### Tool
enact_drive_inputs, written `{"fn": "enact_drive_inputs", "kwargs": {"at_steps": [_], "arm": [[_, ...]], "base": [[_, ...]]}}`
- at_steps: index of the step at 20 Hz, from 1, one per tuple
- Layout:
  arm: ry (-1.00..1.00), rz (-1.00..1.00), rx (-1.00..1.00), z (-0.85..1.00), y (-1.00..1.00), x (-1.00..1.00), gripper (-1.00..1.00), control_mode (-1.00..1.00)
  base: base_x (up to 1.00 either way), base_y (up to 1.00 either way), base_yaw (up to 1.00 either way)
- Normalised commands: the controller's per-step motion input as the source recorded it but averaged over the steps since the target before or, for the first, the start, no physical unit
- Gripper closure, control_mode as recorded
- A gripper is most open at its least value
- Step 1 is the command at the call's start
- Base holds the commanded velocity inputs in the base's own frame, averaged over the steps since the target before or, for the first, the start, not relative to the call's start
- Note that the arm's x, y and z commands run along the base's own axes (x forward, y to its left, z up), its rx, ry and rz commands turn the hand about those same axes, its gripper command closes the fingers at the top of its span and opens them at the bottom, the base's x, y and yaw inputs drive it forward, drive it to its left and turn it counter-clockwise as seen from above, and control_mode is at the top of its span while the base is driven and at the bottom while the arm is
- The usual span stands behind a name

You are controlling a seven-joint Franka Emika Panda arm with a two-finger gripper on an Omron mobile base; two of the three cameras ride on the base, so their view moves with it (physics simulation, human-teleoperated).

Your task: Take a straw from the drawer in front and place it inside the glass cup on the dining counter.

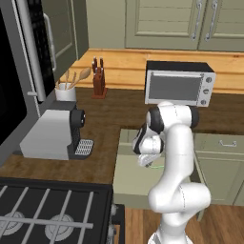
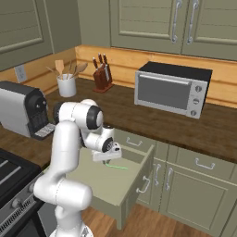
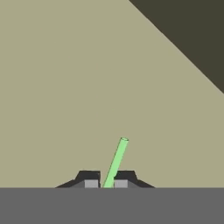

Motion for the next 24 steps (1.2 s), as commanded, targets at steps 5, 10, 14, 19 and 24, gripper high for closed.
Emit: {"fn": "enact_drive_inputs", "kwargs": {"at_steps": [5, 10, 14, 19, 24], "arm": [[-0.1, 0.0, 0.0, 0.47, 0.06, -0.84, 1.0, -1.0], [-0.16, 0.0, 0.03, 1.0, 0.11, -0.95, 1.0, -1.0], [-0.02, -0.02, 0.03, 1.0, 0.14, -0.46, 1.0, -1.0], [0.0, -0.03, 0.03, 1.0, 0.06, -0.27, 1.0, -1.0], [0.0, -0.03, 0.01, 1.0, 0.02, -0.13, 1.0, -1.0]], "base": [[0.0, 0.0, 0.0], [0.0, 0.0, 0.0], [0.0, 0.0, 0.0], [0.0, 0.0, 0.0], [0.0, 0.0, 0.0]]}}
